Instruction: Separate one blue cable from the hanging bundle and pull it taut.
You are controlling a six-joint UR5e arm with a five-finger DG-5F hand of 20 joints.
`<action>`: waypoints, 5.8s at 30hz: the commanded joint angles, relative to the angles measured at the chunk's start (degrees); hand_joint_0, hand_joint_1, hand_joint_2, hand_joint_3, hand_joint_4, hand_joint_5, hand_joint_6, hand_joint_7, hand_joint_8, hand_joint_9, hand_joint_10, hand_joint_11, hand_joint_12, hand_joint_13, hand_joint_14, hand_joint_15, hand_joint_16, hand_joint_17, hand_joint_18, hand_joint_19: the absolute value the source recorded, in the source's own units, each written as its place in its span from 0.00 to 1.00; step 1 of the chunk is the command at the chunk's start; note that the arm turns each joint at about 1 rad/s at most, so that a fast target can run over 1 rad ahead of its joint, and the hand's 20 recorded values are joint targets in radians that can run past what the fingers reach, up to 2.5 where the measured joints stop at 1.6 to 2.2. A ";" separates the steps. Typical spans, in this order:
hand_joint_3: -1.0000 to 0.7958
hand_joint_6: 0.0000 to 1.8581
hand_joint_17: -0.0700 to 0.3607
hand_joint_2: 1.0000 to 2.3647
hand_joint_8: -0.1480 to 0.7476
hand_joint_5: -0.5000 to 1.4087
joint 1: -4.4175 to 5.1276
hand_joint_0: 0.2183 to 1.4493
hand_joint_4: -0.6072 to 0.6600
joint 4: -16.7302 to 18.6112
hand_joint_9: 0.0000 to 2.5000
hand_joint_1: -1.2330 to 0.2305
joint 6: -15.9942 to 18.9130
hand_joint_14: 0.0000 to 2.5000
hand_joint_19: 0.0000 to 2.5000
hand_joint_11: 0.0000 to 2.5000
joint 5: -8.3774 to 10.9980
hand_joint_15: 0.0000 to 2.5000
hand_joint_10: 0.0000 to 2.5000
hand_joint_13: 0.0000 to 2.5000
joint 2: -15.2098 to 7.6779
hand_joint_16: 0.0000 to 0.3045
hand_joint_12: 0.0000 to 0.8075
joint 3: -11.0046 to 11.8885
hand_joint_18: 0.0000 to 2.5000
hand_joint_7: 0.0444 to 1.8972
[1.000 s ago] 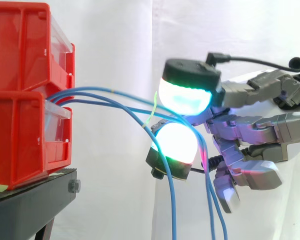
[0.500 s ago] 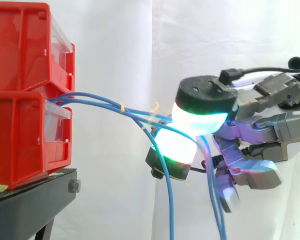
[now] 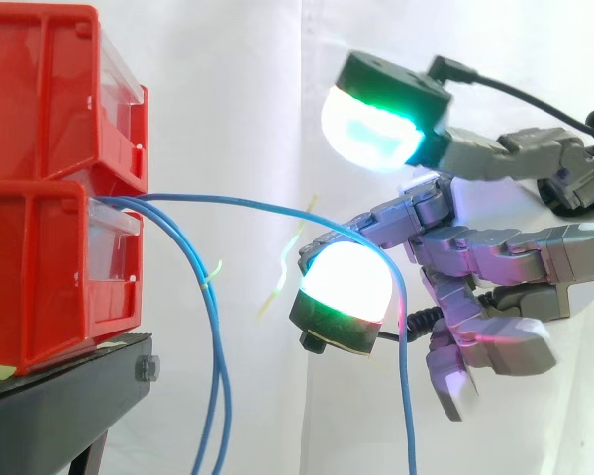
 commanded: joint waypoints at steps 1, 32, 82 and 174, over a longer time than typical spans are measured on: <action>0.28 0.27 0.56 0.00 0.30 0.34 0.00 0.25 0.53 -0.08 0.86 0.72 -0.05 0.01 0.18 0.24 0.01 0.27 0.01 0.61 0.01 0.25 0.38 0.01 0.43 0.68; 0.50 0.27 0.54 0.01 0.36 0.34 -0.18 0.43 0.49 -0.17 0.87 0.35 0.04 0.01 0.18 0.29 0.28 0.28 0.01 0.61 0.01 0.24 0.38 0.01 0.44 0.69; 0.52 0.27 0.55 0.01 0.36 0.34 -0.53 0.43 0.48 -0.35 0.87 0.33 2.50 0.01 0.18 0.29 -3.15 0.27 0.01 0.61 0.01 0.25 0.39 0.01 0.44 0.70; 0.51 0.27 0.54 0.01 0.37 0.34 -3.78 0.43 0.48 -6.15 0.86 0.34 -0.05 0.01 0.18 0.29 -8.25 0.27 0.01 0.60 6.33 0.24 0.38 -6.41 0.44 0.70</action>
